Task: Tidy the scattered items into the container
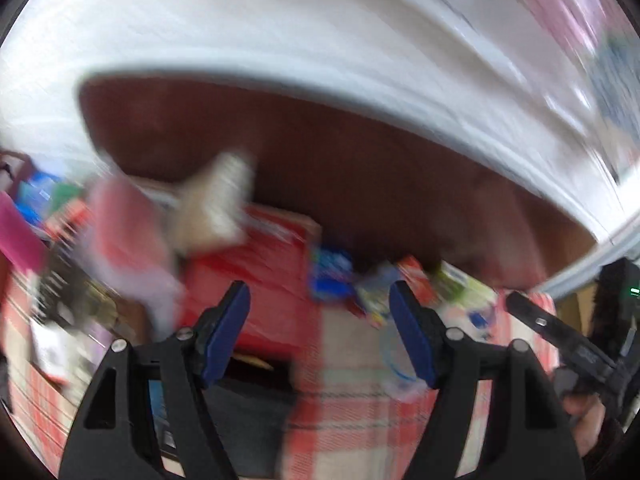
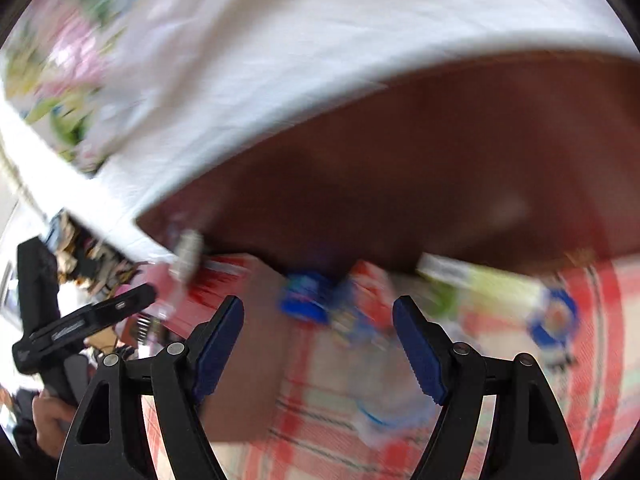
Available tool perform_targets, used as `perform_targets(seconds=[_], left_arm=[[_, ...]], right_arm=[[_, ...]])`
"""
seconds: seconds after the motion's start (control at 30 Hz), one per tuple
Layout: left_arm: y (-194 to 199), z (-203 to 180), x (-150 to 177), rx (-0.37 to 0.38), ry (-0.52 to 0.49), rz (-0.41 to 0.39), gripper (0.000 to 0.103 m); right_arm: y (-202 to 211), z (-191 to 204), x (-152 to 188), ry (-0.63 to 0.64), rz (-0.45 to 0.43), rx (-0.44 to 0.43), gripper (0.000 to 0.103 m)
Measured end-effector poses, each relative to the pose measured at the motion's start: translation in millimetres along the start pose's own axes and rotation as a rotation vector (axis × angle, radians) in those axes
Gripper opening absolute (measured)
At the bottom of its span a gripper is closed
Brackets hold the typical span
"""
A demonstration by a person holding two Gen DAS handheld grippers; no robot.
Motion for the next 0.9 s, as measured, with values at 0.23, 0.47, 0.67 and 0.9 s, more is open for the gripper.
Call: perform_targets(seconds=[0.23,0.47,0.67,0.9], left_arm=[[-51,-93,53,0.105,-0.061,0.112,0.072],[-101,-152,90,0.176,-0.112,0.202,0.072],[-148,-163,101,0.171,-0.172,0.271,0.072],[-141,-148,99,0.165,-0.151,0.248,0.072]], right_arm=[[14,-88,23,-0.096,0.078,0.06,0.078],[14,-137,42,-0.164,0.177,0.028,0.079],[22,-161,45,-0.202,0.198,-0.001,0.079],[23,-151,32,0.133,0.161,0.053,0.078]])
Point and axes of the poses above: each gripper's, at about its wrist camera, not at the fingertips, and y roughly against the way its jaws point, z to its left, x to its underside, the point moved 5 cm from there along -y, roughly the way its jaws point, and after that the axes turned 14 degrees about -y, right-handed, at the moved point
